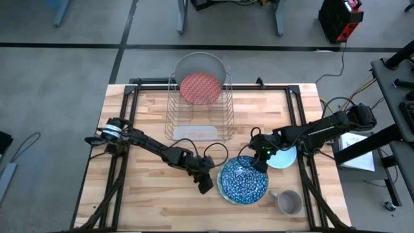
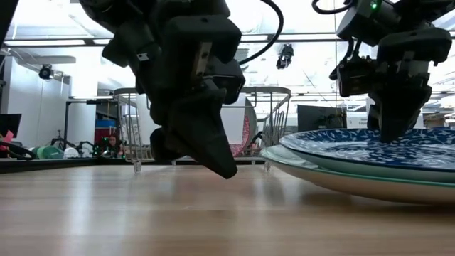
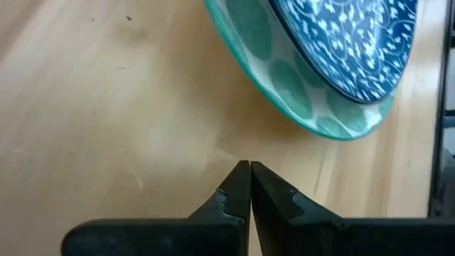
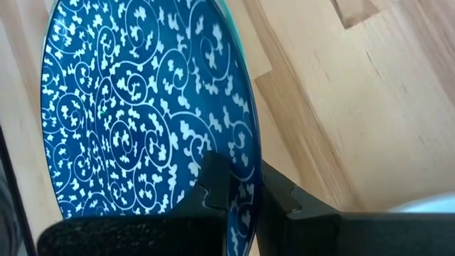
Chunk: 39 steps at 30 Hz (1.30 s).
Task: Sort dishes
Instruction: Put the blue plate into the dish rack
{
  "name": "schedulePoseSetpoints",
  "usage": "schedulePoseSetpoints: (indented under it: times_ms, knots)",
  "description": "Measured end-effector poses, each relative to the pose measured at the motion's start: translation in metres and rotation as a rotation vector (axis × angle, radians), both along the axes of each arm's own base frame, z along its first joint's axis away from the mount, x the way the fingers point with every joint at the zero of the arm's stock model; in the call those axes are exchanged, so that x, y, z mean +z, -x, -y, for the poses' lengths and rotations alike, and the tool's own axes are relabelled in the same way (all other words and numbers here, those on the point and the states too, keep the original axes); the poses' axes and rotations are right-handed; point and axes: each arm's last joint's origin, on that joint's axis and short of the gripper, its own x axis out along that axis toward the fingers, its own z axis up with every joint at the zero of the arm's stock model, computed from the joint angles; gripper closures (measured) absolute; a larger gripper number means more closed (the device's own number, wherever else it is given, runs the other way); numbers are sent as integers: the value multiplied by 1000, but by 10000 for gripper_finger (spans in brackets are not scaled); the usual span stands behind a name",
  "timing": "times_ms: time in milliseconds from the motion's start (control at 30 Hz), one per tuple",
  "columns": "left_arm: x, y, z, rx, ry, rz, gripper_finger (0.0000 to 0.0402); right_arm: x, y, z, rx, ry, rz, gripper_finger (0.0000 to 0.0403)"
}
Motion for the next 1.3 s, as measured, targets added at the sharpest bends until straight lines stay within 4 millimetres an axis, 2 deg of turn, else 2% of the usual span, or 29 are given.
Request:
schedulePoseSetpoints:
  times_ms: [167,467,633,800,1033,1300]
  knots:
    - [4,-2,5,-90,47,47,402,0,0,0,28,10,7,384]
    - [18,-12,8,-184,35,241,402,5,-9,0,96,47,137,384]
    - [18,-13,5,-99,-26,250,402,6,-11,0,48,22,151,385]
    - [18,-14,5,-62,-9,244,402,6,-11,0,55,31,157,385]
    - [24,-20,1,79,48,299,399,7,-13,1,96,94,191,384]
    - [22,-19,-2,199,53,277,345,9,-15,2,80,129,225,384]
